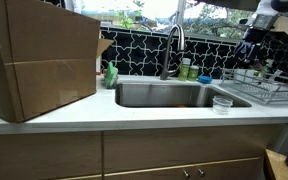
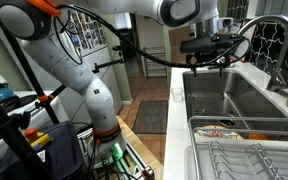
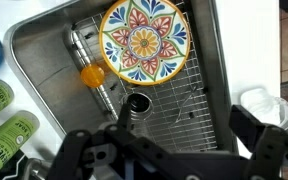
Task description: Put the blue bowl in the drying rack
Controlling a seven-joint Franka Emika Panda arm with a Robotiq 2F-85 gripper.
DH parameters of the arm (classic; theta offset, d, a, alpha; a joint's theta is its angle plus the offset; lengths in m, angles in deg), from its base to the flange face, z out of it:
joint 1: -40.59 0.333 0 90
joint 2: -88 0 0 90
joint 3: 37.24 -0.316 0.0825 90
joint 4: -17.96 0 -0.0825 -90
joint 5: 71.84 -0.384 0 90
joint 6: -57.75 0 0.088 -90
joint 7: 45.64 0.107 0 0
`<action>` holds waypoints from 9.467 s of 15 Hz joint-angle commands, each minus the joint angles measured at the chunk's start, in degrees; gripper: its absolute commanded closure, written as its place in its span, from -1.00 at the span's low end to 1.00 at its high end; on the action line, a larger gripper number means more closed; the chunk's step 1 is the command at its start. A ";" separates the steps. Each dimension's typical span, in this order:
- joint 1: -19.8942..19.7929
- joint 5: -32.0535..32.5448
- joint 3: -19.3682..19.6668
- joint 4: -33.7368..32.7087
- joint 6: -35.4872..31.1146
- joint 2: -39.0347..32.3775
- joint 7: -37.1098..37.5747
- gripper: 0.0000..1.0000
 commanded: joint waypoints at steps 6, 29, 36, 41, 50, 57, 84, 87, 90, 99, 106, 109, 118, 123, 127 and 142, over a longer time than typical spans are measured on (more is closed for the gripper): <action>-5.35 -2.70 -0.72 -4.07 -5.73 -8.09 4.57 -1.00; -18.02 -6.38 -8.79 -20.12 -28.29 -38.28 16.85 -1.00; -21.79 -6.82 -9.21 -30.82 -27.27 -49.66 28.67 -1.00; -24.87 -7.74 -12.14 -36.90 -27.43 -55.68 29.48 -1.00; -29.68 -9.58 -17.24 -44.36 -26.20 -62.42 28.78 0.07; -31.85 -9.45 -18.65 -46.29 -25.70 -63.78 29.09 1.00; -29.96 -50.57 -15.71 -16.62 -20.54 -26.00 18.92 0.98; -29.49 -61.23 -10.07 -13.73 -12.09 -23.03 12.05 0.98; -30.15 -66.31 -4.32 -12.23 -3.46 -21.62 8.12 0.98; -33.43 -75.67 6.45 -13.43 16.47 -26.17 2.10 0.98; -35.90 -83.05 9.08 -13.48 20.77 -31.40 4.19 0.98; -35.62 -82.25 8.58 -13.38 20.20 -29.53 4.30 0.91; -36.54 -84.99 9.30 -11.99 19.47 -29.84 11.45 0.98; -38.38 -92.98 10.44 -8.75 18.72 -27.35 9.91 0.98; -39.41 -94.96 11.26 -8.14 19.13 -27.42 11.96 0.98; -41.50 -77.56 12.72 -14.17 20.81 -30.77 23.94 0.98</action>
